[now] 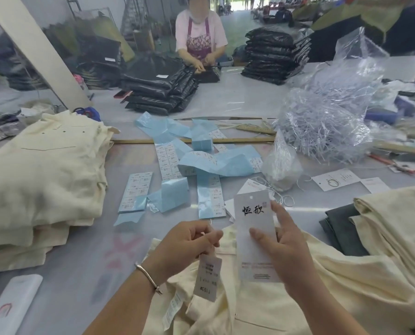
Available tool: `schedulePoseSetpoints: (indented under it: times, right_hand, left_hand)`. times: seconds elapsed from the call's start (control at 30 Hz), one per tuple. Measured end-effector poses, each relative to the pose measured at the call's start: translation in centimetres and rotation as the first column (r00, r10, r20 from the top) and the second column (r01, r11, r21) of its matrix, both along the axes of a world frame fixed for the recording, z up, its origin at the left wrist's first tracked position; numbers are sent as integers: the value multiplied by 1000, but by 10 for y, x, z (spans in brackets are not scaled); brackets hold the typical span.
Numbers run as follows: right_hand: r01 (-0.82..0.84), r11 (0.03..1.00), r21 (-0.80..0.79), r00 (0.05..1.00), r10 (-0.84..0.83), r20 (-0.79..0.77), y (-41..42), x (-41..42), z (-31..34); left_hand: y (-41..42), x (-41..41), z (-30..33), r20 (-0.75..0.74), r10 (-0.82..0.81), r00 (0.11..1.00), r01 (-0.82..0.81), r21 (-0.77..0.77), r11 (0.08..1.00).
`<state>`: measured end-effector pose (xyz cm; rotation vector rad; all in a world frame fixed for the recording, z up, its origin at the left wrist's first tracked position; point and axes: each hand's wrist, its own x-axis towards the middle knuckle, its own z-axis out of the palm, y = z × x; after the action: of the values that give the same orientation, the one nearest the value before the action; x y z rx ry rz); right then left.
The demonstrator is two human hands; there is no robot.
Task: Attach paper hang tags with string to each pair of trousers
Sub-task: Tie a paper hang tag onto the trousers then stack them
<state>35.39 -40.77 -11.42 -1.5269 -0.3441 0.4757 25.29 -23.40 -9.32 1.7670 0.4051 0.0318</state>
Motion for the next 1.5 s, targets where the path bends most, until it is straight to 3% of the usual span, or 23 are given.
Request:
schedulePoseSetpoints:
  times: [0.13, 0.27, 0.37, 0.57, 0.7, 1.03, 1.2, 1.37, 1.5]
  right_hand:
    - [-23, 999, -26, 997, 25, 75, -8, 2, 2]
    - [-223, 974, -28, 975, 223, -23, -5, -4, 8]
    - [-404, 914, 35, 904, 405, -133, -7, -3, 14]
    - [-551, 833, 49, 825, 553, -119, -12, -9, 23]
    - [-618, 780, 95, 782, 623, -29, -15, -14, 31]
    - [-615, 764, 196, 778, 628, -7, -25, -20, 38]
    - [-609, 744, 275, 772, 636, -11, -25, -25, 37]
    - [-553, 783, 286, 814, 580, -15, -22, -26, 36]
    - [-534, 785, 314, 825, 565, -12, -18, -26, 35]
  left_hand:
    - [0, -13, 9, 65, 78, 995, -74, -62, 995]
    - [-8, -19, 18, 149, 40, 988, -41, 6, 999]
    - [-13, -20, 27, 201, 8, 980, -23, 72, 997]
    - [-22, -21, 35, 233, -59, 971, -5, 265, 964]
    - [-31, -20, 43, 231, -106, 967, 10, 382, 924]
    - [-46, -19, 44, 296, -164, 941, -25, 545, 838]
    - [-51, -20, 45, 316, -170, 933, -95, 674, 732]
    - [-54, -21, 50, 322, -154, 934, -142, 731, 668]
    - [-52, -24, 49, 357, -123, 926, -245, 817, 522]
